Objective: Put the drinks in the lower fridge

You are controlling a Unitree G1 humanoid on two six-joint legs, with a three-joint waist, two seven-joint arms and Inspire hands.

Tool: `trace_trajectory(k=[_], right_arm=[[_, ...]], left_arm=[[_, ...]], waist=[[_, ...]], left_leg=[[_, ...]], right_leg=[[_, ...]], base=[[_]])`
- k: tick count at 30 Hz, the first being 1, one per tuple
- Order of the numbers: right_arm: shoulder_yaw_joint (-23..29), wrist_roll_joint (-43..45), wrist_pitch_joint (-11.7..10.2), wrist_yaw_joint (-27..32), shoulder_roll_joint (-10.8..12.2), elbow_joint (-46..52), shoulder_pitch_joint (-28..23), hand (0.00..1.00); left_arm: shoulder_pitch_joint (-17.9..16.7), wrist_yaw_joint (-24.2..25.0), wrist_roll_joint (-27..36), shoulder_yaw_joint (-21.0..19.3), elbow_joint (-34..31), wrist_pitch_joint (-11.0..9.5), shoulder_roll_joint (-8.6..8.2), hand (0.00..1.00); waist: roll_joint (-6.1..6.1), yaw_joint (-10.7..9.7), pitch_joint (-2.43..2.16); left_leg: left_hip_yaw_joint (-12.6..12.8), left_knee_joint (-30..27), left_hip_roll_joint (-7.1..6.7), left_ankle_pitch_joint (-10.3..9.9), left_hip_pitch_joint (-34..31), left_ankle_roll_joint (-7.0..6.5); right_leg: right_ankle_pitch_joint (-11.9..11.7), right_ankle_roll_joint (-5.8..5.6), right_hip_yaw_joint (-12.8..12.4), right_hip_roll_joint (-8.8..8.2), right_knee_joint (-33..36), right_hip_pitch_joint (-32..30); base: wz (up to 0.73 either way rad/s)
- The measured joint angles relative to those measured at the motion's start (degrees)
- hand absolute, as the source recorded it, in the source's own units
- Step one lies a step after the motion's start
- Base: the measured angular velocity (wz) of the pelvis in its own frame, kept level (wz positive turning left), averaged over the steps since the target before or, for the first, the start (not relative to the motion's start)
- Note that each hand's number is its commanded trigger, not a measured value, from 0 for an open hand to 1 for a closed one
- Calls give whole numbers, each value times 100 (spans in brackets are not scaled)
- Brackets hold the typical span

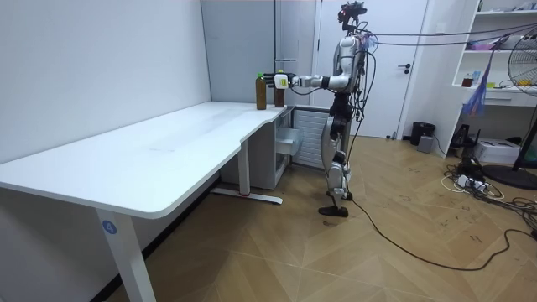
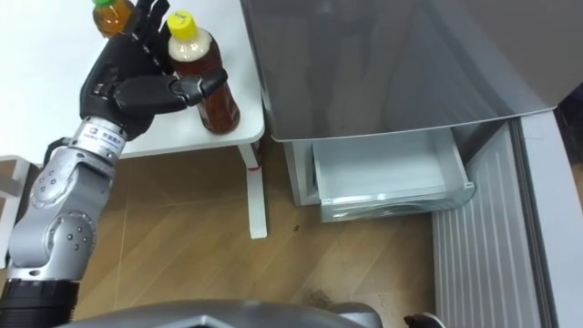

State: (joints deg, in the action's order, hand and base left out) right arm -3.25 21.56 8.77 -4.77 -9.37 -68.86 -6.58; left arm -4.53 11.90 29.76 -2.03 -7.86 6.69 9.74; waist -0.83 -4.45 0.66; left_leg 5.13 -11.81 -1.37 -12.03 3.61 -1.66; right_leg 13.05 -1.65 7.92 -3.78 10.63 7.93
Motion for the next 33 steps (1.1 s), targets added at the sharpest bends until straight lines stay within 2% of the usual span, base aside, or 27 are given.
trace_trajectory(k=[3,13,14,15,16,17,18,29,33], right_arm=[[-1,1,1,-1,0,-6,10,0],[-3,121,7,-41,0,-12,13,0],[-3,121,8,-42,0,-12,11,0],[-3,122,8,-43,0,-13,12,0],[-3,122,7,-44,0,-13,12,0],[-2,123,7,-44,0,-13,12,0],[0,123,9,-52,0,-13,10,0],[-2,124,12,-164,0,-13,8,0],[-2,124,12,-165,0,-13,10,0]], left_arm=[[1,0,0,3,0,0,0,0],[1,0,-6,30,12,0,0,0],[1,0,-6,38,12,0,0,27],[1,0,-6,44,12,0,0,50],[1,0,-6,44,12,0,0,58],[1,0,-14,44,12,0,0,73],[2,0,-23,44,12,0,0,100],[2,-35,-73,47,53,1,23,100],[0,-26,-132,189,231,83,45,100]], waist=[[-14,-7,15],[-17,-5,11],[-17,-5,11],[-17,-5,10],[-17,-5,10],[-16,-11,10],[-16,-14,9],[0,-14,-2],[15,-10,-4]], left_leg=[[5,1,1,0,-3,0],[48,-2,6,0,-36,-1],[59,-2,7,0,-35,-1],[69,-2,7,0,-34,-1],[75,-2,7,0,-34,-1],[80,-5,7,0,-37,-1],[80,-9,7,0,-44,-1],[86,-43,12,0,-99,-1],[90,-50,12,0,-128,-1]], right_leg=[[0,0,-7,0,0,-4],[0,0,-68,4,15,-65],[0,0,-77,4,15,-70],[0,0,-86,3,15,-73],[0,0,-91,3,15,-75],[0,0,-96,3,14,-102],[0,0,-95,2,15,-113],[-1,2,-130,4,26,-157],[-3,4,-132,4,30,-163]], base=[[0],[-2],[-4],[-4],[-4],[0],[0],[0],[0]])
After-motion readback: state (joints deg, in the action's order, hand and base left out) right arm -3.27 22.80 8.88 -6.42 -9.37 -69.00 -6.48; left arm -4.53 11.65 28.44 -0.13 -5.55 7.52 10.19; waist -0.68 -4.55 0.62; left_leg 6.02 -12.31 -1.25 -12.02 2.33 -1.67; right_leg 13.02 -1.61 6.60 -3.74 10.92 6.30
